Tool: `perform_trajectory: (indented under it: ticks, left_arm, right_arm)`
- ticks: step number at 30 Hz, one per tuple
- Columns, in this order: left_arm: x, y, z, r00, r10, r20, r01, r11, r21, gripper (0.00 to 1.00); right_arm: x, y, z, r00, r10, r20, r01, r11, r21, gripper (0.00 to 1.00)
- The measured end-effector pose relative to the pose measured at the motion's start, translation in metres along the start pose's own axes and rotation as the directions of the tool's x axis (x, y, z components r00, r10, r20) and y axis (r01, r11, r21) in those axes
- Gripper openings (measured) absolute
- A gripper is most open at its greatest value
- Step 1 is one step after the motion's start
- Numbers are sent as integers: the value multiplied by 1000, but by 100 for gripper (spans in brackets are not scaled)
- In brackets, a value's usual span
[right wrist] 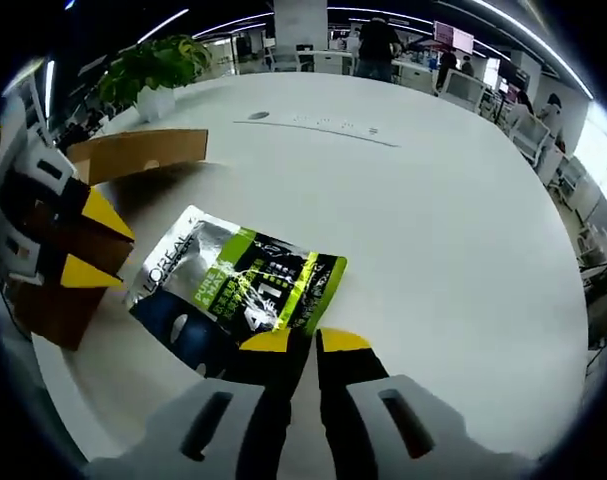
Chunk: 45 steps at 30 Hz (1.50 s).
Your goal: Operate the shoe box by opening the lid, removing the specified soft item, and placing it in the target area until the item is outside and the box remains undamaged.
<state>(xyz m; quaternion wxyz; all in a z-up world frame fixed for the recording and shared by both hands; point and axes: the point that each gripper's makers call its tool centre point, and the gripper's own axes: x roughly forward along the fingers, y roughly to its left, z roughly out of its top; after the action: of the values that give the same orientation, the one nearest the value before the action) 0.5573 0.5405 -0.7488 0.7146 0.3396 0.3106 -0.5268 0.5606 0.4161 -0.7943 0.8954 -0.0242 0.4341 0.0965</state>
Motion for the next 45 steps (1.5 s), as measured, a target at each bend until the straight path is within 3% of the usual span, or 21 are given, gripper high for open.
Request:
perform_trajectory:
  ticks: [3,19,39,45]
  left_arm:
    - [-5,-2,2,999,-26,32,29,994,-108,20]
    - [-40,1,0,995,-9,100,34,967,-251,27]
    - [-100,11,-33,988,64,142,-8,931,-365,42]
    - [-118,15,-44,986,82,147,-22,928,-372,47]
  right_arm:
    - [-4,-2,-1,1000,-11,0,11,1000,-5,11]
    - [-37,10,11,999,7,45,-7,1000,-4,18]
    - [-84,76,35,987,105,119,-104,994,-16,32]
    - [-92,99,43,979,144,141,-142,989,-25,35]
